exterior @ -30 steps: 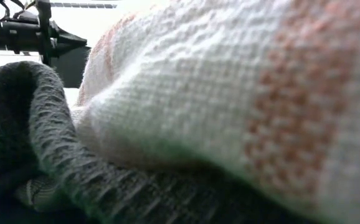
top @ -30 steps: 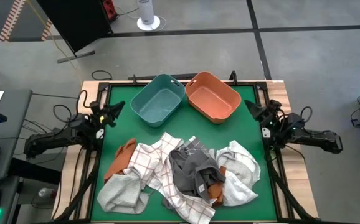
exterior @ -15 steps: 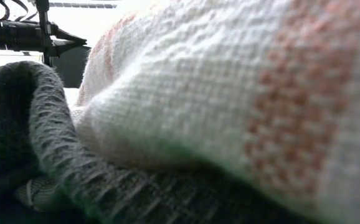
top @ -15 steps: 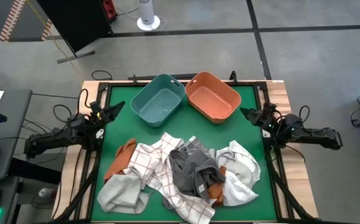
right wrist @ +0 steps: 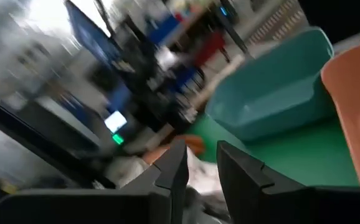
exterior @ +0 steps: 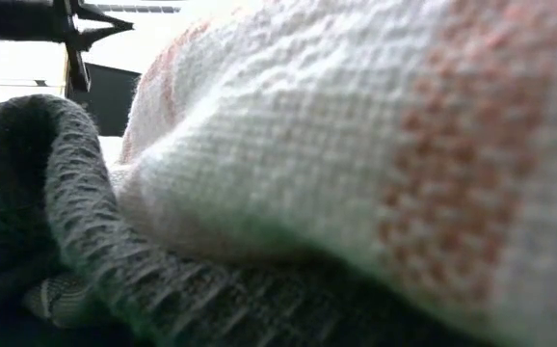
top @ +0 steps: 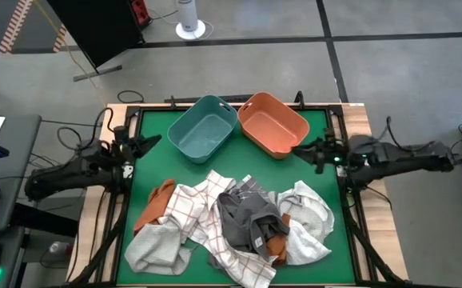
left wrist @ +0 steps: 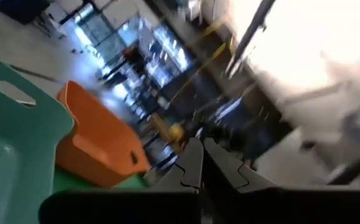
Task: Sort towels by color in basket
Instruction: Put the gray towel into the orange bin
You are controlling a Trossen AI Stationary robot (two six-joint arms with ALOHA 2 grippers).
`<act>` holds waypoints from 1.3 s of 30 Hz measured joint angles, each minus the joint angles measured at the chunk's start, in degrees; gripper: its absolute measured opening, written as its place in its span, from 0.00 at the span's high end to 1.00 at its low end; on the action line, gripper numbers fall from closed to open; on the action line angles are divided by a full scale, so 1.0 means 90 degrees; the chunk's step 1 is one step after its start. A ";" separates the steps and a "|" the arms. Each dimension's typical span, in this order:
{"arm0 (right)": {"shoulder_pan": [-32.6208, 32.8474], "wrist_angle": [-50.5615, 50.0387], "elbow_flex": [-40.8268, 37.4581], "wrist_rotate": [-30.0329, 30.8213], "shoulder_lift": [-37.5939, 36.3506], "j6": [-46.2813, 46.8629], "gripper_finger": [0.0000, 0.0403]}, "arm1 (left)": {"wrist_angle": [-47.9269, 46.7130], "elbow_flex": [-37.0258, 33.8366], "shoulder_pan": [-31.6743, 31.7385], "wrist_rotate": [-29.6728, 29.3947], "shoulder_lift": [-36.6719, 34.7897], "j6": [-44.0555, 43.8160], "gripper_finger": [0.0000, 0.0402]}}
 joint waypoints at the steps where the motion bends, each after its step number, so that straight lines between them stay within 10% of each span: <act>1: 0.0036 -0.0143 0.0258 -0.0034 0.0351 -0.0096 0.71 | -0.0351 0.0281 0.0000 0.0139 0.0161 0.0182 1.00; 15: 0.0638 -0.3838 0.4256 -0.3003 0.4344 -0.1323 0.41 | -0.3377 0.3870 0.0000 0.0221 0.3018 0.2493 0.82; 25: 0.1694 -0.5294 0.5808 -0.2442 0.6127 -0.2809 0.32 | -0.3933 0.4898 0.0000 -0.0130 0.4403 0.2756 0.47; 39: 0.1081 -0.5002 0.5811 -0.2164 0.7902 -0.4538 0.34 | -0.4217 0.4932 0.0002 0.0153 0.4474 0.2259 0.45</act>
